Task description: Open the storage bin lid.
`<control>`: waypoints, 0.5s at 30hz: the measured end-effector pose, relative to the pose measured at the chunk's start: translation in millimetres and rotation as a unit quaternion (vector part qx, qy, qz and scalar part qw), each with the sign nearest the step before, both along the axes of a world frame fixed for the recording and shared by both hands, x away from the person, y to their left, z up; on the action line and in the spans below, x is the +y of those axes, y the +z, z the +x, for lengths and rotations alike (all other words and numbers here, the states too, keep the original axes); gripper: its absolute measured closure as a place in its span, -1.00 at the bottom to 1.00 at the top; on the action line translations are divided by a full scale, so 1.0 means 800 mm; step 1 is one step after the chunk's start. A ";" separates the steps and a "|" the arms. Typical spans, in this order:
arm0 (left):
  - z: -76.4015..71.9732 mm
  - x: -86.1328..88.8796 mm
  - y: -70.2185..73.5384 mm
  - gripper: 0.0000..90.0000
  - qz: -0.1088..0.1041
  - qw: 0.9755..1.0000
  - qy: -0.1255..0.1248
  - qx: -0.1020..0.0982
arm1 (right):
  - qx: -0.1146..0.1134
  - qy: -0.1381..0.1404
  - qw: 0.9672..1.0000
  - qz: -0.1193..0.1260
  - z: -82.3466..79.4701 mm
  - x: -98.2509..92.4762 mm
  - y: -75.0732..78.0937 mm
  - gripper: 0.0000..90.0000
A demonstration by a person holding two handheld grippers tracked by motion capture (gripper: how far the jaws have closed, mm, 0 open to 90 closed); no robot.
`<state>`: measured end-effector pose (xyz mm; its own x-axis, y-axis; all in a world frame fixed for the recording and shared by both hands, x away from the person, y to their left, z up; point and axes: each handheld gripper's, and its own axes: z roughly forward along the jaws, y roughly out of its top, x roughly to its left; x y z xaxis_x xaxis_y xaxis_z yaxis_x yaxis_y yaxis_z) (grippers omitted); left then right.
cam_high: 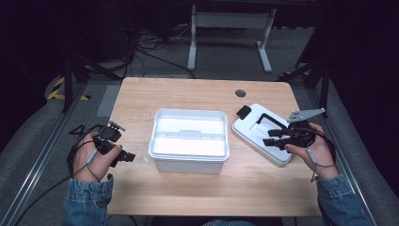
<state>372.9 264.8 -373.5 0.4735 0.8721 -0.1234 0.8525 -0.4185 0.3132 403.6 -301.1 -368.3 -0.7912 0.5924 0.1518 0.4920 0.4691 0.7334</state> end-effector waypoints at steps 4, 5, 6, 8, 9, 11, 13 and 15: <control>0.001 -0.001 -0.001 -0.53 -0.002 1.000 0.002 -0.003 | -0.005 0.014 1.000 0.006 -0.009 0.009 -0.006 0.10; 0.002 -0.001 -0.001 -0.53 -0.002 1.000 0.000 -0.004 | -0.005 0.017 1.000 0.005 -0.010 0.013 -0.009 0.11; 0.001 -0.002 -0.001 -0.53 -0.001 1.000 0.001 -0.004 | -0.003 0.021 1.000 0.002 -0.011 0.016 -0.012 0.11; 0.002 -0.002 -0.001 -0.53 -0.001 1.000 0.000 -0.006 | 0.001 0.029 1.000 -0.005 -0.015 0.022 -0.015 0.11; 0.002 -0.002 -0.001 -0.53 0.000 1.000 -0.002 -0.008 | 0.002 0.029 1.000 -0.006 -0.016 0.023 -0.016 0.11; 0.002 -0.002 -0.001 -0.53 0.001 1.000 -0.004 -0.009 | 0.002 0.030 1.000 -0.009 -0.018 0.026 -0.018 0.11; 0.002 -0.002 -0.002 -0.54 0.002 1.000 -0.003 -0.009 | 0.002 0.031 0.999 -0.009 -0.021 0.030 -0.020 0.11; 0.000 -0.004 -0.003 -0.52 0.003 1.000 0.002 -0.013 | 0.002 0.031 0.999 -0.012 -0.024 0.033 -0.024 0.11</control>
